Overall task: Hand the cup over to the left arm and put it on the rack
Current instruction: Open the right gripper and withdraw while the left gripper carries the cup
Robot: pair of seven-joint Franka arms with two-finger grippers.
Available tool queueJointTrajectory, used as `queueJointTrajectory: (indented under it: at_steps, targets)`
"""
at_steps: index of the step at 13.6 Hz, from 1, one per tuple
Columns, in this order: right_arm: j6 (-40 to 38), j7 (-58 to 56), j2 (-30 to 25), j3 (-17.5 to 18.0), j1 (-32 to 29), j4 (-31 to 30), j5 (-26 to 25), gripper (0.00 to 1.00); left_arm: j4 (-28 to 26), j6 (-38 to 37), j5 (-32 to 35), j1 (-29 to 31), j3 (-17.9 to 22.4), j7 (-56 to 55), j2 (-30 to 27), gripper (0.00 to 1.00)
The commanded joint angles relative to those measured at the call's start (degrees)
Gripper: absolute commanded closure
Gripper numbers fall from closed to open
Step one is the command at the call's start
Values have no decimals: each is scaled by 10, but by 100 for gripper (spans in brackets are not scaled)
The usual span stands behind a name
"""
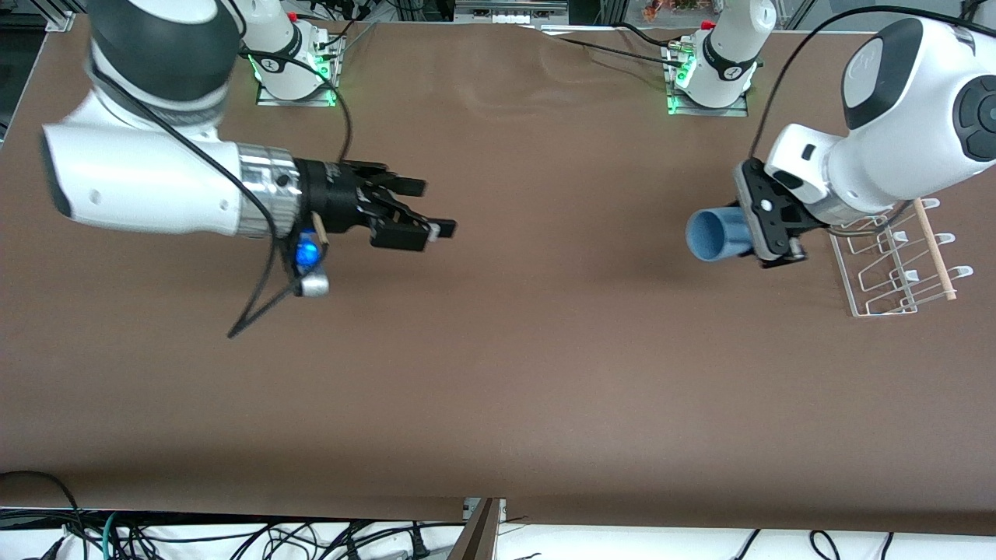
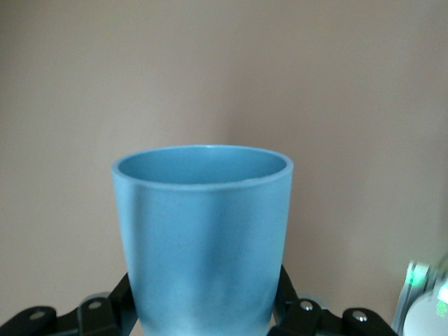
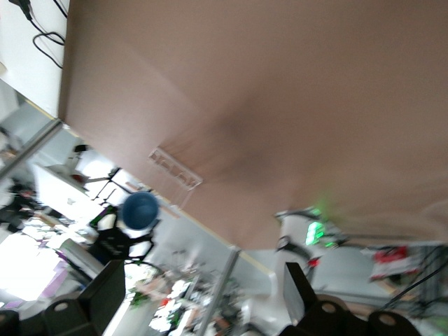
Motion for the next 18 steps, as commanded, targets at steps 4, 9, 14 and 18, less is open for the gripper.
queueJointTrajectory:
  at_steps: [4,9,14,18]
  targets:
    - [-131,-263,-127,-67,-9,-91,-168,0,-8,-10,316,18,-4,-48,17,100]
    - [-138,-555,-250,-86,-39,-213,-411,0,-59,-6,602,37,-6,-70,67,100]
    - [-114,-621,-238,-136,-39,-213,-454,0,-173,78,824,89,-5,-72,68,100]
    - [-113,-614,-237,-135,-33,-210,-490,0,-238,88,967,112,-5,-86,69,100]
